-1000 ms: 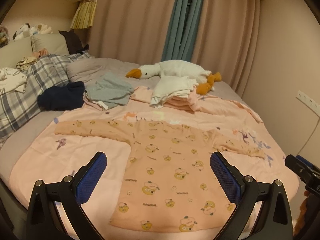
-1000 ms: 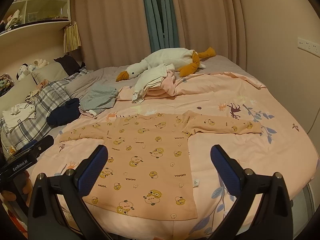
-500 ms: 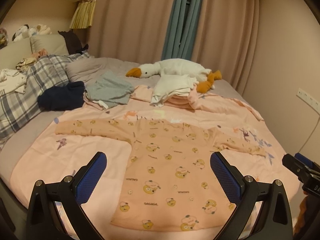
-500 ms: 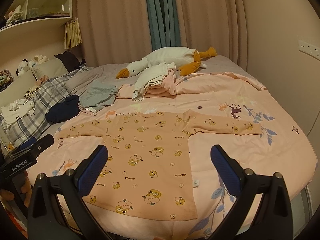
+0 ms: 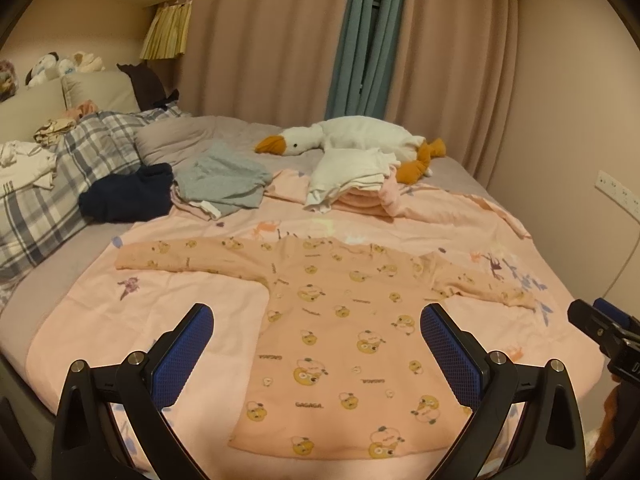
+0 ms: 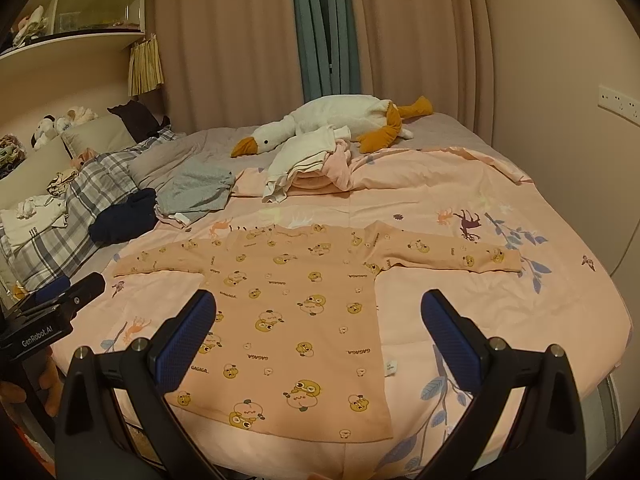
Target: Fold small clothes
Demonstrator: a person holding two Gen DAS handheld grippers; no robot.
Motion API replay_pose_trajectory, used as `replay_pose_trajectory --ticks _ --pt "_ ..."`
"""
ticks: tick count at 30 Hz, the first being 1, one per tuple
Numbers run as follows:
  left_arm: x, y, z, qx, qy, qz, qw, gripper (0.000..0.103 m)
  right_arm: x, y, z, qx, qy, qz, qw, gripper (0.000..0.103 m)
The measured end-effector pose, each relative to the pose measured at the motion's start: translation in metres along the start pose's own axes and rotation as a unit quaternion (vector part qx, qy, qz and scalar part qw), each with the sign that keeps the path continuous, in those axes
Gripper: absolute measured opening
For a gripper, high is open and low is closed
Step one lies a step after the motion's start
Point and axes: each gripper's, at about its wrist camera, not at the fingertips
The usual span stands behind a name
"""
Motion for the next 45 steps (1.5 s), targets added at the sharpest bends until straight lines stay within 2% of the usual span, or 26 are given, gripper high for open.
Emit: replay_pose_trajectory --ticks 23,29,32,35,37,40,43,45 --pt "-0.001 0.008 -0.001 0.005 0.003 0.002 1.0000 0.102 0.003 -0.002 -0.002 0.004 -0.003 0.005 1.000 0.103" --pt "0.006 0.012 -0.001 0.007 -0.003 0.006 0.9999 0.102 0.006 -0.001 -0.003 0.005 -0.009 0.008 1.000 0.103" --pt "0.018 0.011 -0.006 0.006 -0.002 0.015 0.9999 0.102 0.008 0.003 -0.007 -0.006 0.005 -0.004 1.000 0.103" --pt "0.054 0.003 -0.019 -0.016 -0.008 0.049 0.9986 0.102 0.021 0.020 -0.019 -0.023 0.007 -0.024 0.999 0.103" --pt "0.086 -0.008 -0.027 -0.043 -0.004 0.060 0.9973 0.102 0.039 0.045 -0.030 -0.011 0.009 -0.011 1.000 0.103" --pt "0.146 -0.032 -0.032 -0.087 -0.012 0.017 0.9960 0.102 0.081 0.102 -0.041 0.044 -0.009 0.044 0.998 0.103" --pt "0.215 -0.055 -0.028 -0.103 -0.072 -0.013 0.9920 0.100 0.133 0.171 -0.038 0.119 -0.028 0.091 0.988 0.103" --pt "0.254 -0.067 -0.019 -0.115 -0.121 -0.035 0.9853 0.090 0.171 0.217 -0.023 0.161 -0.041 0.102 0.981 0.102"
Point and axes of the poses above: each gripper's, at about its wrist camera, not at the fingertips, and x roughly the way its jaws point, y to its right, z to its underside, and after that the axes turned 13 degrees about -x, right-handed
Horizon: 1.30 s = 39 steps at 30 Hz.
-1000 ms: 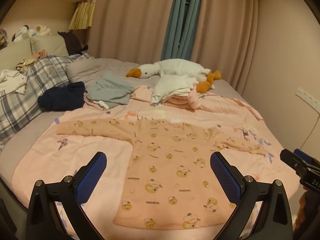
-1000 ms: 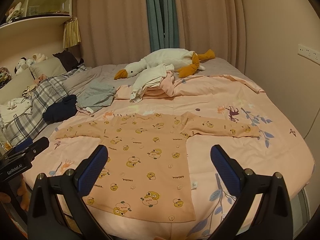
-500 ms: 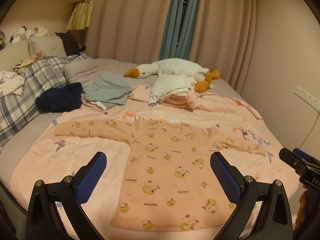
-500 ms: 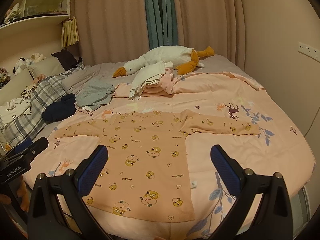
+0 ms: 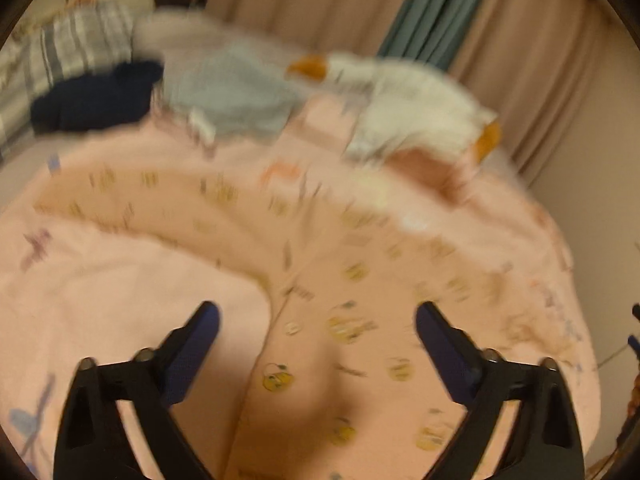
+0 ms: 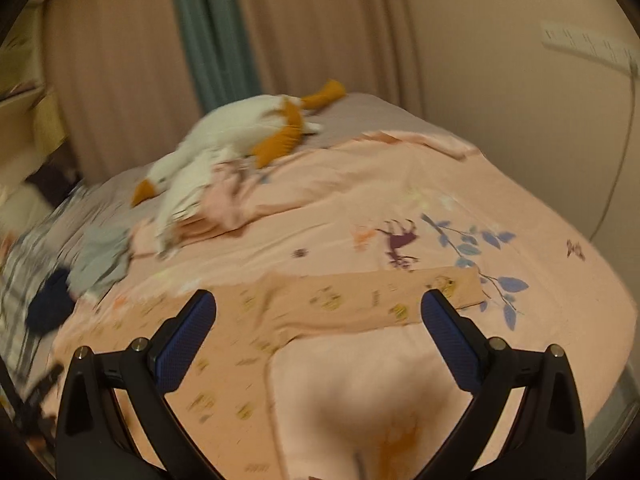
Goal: Fold small clothes
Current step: 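Grasp the shirt's sleeve cuffs with the left and right grippers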
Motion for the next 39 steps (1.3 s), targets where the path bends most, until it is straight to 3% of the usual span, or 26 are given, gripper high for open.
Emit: replay_pose_trajectory --ticks 3,5,7,10,13,14,16,17,18,20,25,29,32,35,39 --pt "0.045 -0.007 0.007 -0.009 -0.084 0.001 0.9964 0.084 0.065 0.049 0.014 0.061 -0.068 0.031 0.995 0.096" --pt "0.067 -0.007 0.016 -0.008 -0.124 -0.009 0.9923 0.078 0.100 0.078 0.031 0.083 -0.130 0.020 0.988 0.087" --pt "0.069 0.002 0.024 0.023 -0.106 -0.032 0.9936 0.078 0.120 0.100 0.043 0.105 -0.150 0.013 0.983 0.083" --pt "0.067 0.008 0.030 0.059 -0.101 -0.047 0.9920 0.077 0.133 0.137 0.067 0.176 -0.172 0.040 0.968 0.084" --pt "0.069 0.006 0.031 0.065 -0.090 -0.074 0.9910 0.061 0.136 0.159 0.088 0.243 -0.149 -0.002 0.959 0.079" --pt "0.067 0.004 0.031 0.055 -0.086 -0.076 0.9918 0.057 0.132 0.163 0.093 0.263 -0.122 -0.013 0.957 0.079" --pt "0.066 -0.002 0.028 0.037 -0.082 -0.070 0.9935 0.050 0.126 0.169 0.101 0.300 -0.069 -0.034 0.951 0.068" --pt "0.065 -0.008 0.025 0.024 -0.078 -0.068 0.9943 0.044 0.127 0.170 0.104 0.309 -0.063 -0.038 0.948 0.056" --pt "0.065 -0.011 0.022 0.015 -0.078 -0.068 0.9945 0.042 0.131 0.170 0.108 0.314 -0.067 -0.031 0.947 0.035" --pt "0.065 -0.015 0.020 0.003 -0.081 -0.070 0.9943 0.038 0.136 0.168 0.114 0.313 -0.081 -0.001 0.946 0.008" --pt "0.067 -0.013 0.020 0.004 -0.074 -0.082 0.9938 0.031 0.128 0.169 0.117 0.335 -0.056 -0.016 0.940 0.006" --pt "0.066 -0.015 0.020 0.011 -0.071 -0.085 0.9938 0.023 0.113 0.139 0.079 0.264 -0.045 0.016 0.963 0.006" --pt "0.068 -0.012 0.017 0.050 -0.087 -0.082 0.9916 0.020 0.111 0.122 0.049 0.252 -0.025 -0.026 0.967 0.006" --pt "0.069 -0.020 0.013 0.052 -0.103 -0.055 0.9918 0.020 0.100 0.052 -0.002 0.146 -0.019 -0.031 0.989 0.006" --pt "0.070 -0.034 0.005 0.019 -0.127 -0.017 0.9915 0.020 0.090 -0.047 -0.040 0.064 -0.011 -0.094 0.993 0.005"
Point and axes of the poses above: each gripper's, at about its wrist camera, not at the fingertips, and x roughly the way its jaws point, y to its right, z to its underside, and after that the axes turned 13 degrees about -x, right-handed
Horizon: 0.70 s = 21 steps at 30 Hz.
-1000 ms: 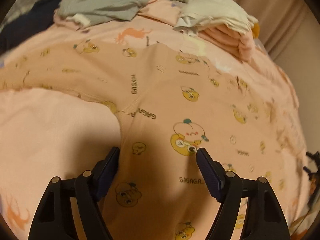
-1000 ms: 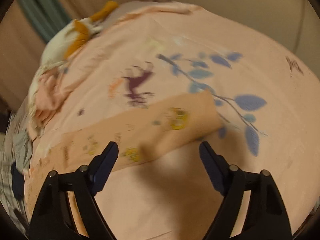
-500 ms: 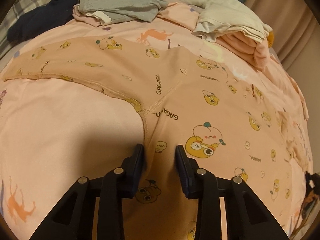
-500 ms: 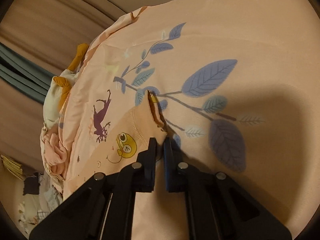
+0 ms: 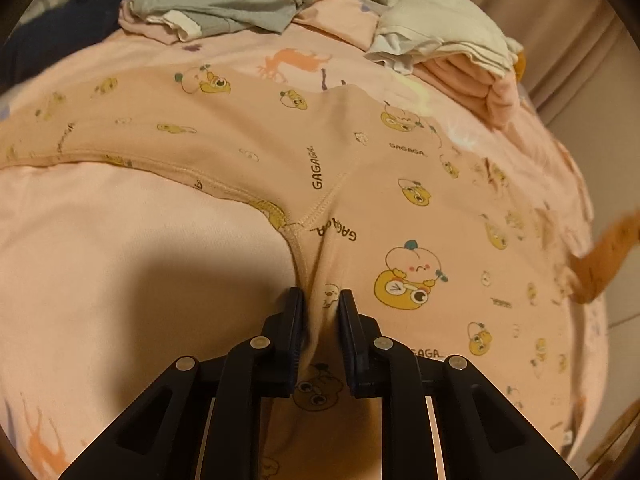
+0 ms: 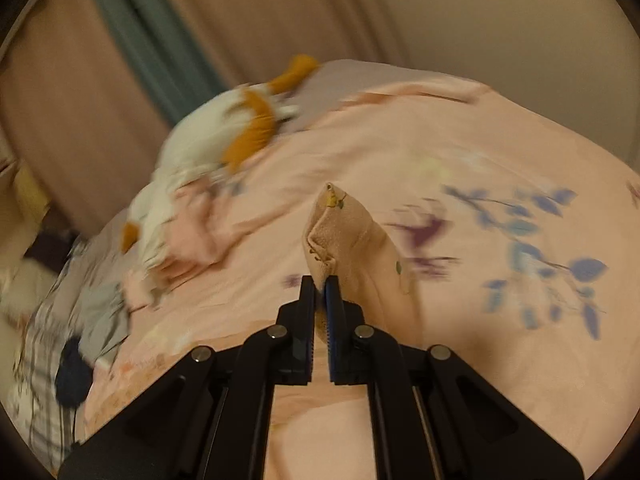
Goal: Fold small clothes
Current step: 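Grasp the shirt's sleeve cuffs with the left and right grippers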
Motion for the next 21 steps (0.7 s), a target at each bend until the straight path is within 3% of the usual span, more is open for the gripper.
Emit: replay_pose_trajectory --ticks 4,8,11,14,16,19,21 --pt "-0.001 0.001 0.005 0.013 0.011 0.003 0.9999 0.020 0.032 -0.121 0.002 -0.062 -0.025 -0.080 0.995 0.005" --pt "-0.001 0.000 0.006 0.019 0.015 0.008 0.9997 0.020 0.079 -0.239 0.049 -0.132 -0.086 -0.160 0.975 0.005" --pt "-0.001 -0.008 0.004 0.004 0.010 0.028 0.9995 0.020 0.117 -0.298 0.097 -0.189 -0.133 -0.151 0.961 0.007" --pt "-0.001 -0.012 0.002 0.004 0.007 0.050 0.9987 0.020 0.147 -0.318 0.124 -0.217 -0.175 -0.146 0.949 0.011" --pt "-0.001 -0.013 0.003 0.011 0.007 0.060 0.9981 0.020 0.152 -0.324 0.130 -0.249 -0.203 -0.128 0.938 0.024" --pt "-0.005 -0.011 0.001 0.020 0.006 0.058 0.9981 0.021 0.132 -0.317 0.119 -0.295 -0.174 -0.095 0.935 0.039" --pt "-0.012 -0.008 0.000 0.027 0.015 0.028 0.9992 0.024 0.109 -0.302 0.101 -0.302 -0.140 -0.082 0.939 0.071"
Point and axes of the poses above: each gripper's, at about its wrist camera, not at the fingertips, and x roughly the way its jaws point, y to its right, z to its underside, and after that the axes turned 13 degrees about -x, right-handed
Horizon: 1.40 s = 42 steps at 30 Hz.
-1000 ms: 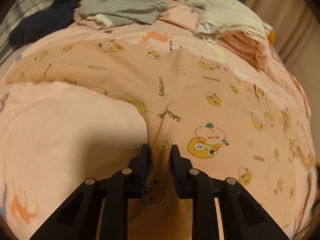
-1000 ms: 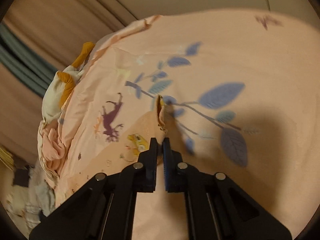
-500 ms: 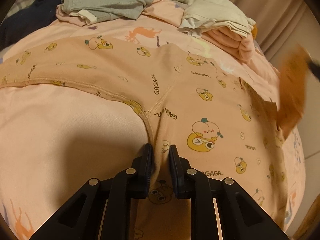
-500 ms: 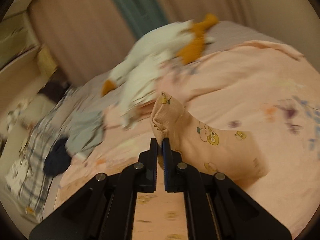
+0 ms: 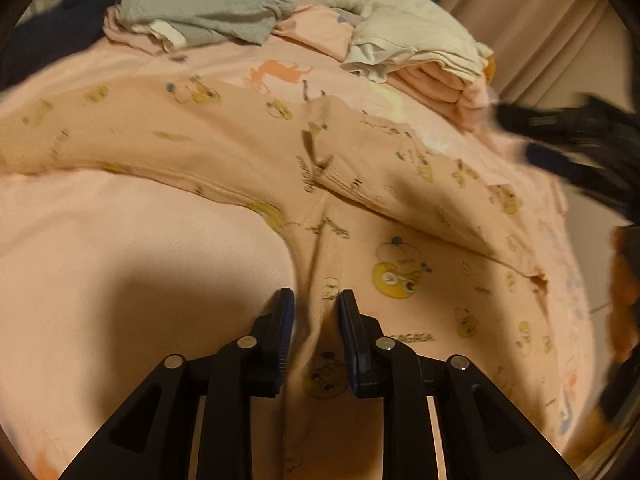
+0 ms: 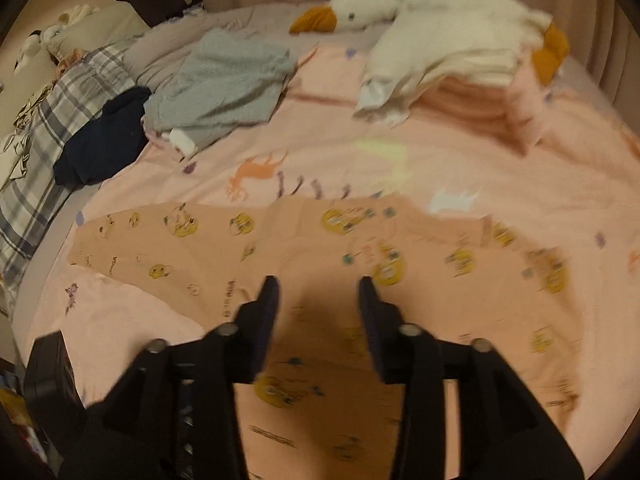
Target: Fold small clothes
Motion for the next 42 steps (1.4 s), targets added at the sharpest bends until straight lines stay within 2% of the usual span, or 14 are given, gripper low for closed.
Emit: replay_pose_trajectory --ticks 3,5,9,12,16,21,23,26,29,33,36,38,40,42 --pt "-0.021 -0.005 -0.004 -0.008 0.044 -0.031 0.9985 0.025 -0.033 0.037 0.009 0.005 0.031 0.060 0.998 0.082" --pt "-0.037 -0.018 -0.009 -0.026 0.082 -0.022 0.9961 0.041 -0.043 0.067 0.025 0.012 0.038 0.099 0.994 0.080" --pt "-0.040 -0.055 -0.021 -0.097 0.083 -0.020 0.9916 0.046 -0.020 0.140 0.084 0.087 -0.047 0.112 0.989 0.033" --pt "-0.039 -0.072 -0.023 -0.118 0.081 -0.074 0.9869 0.046 0.019 0.175 0.138 0.136 -0.149 0.123 0.972 0.020" --pt "-0.051 -0.097 -0.025 -0.153 0.111 -0.059 0.9803 0.046 0.010 0.185 0.139 0.162 -0.104 0.083 0.978 0.023" --pt "-0.058 -0.139 -0.026 -0.214 0.091 -0.031 0.9722 0.046 0.017 0.177 0.078 0.151 -0.049 0.082 0.984 0.033" --pt "-0.063 -0.143 -0.026 -0.208 0.102 -0.019 0.9727 0.046 0.043 0.180 0.058 0.132 -0.061 0.121 0.982 0.035" --pt "-0.065 -0.149 -0.032 -0.195 0.114 -0.049 0.9729 0.046 0.094 0.194 0.066 0.151 -0.159 0.158 0.963 0.034" --pt "-0.067 -0.171 -0.038 -0.218 0.121 0.008 0.9683 0.047 0.093 0.181 0.070 0.126 -0.130 0.189 0.965 0.037" --pt "-0.062 -0.204 -0.056 -0.284 0.110 0.088 0.9484 0.049 0.060 0.179 0.069 0.194 -0.076 0.088 0.974 0.041" --pt "-0.059 -0.226 -0.065 -0.342 0.127 0.155 0.9180 0.065 0.030 0.178 0.069 0.249 0.006 -0.046 0.967 0.064" --pt "-0.053 -0.233 -0.080 -0.398 0.128 0.151 0.8958 0.065 0.016 0.178 0.070 0.261 0.041 -0.069 0.962 0.068" --pt "-0.047 -0.230 -0.098 -0.410 0.111 0.121 0.8971 0.065 0.006 0.179 0.073 0.263 0.073 -0.075 0.959 0.070" --pt "-0.044 -0.219 -0.118 -0.392 0.118 0.066 0.9101 0.060 -0.005 0.182 0.082 0.263 0.113 -0.092 0.954 0.070"
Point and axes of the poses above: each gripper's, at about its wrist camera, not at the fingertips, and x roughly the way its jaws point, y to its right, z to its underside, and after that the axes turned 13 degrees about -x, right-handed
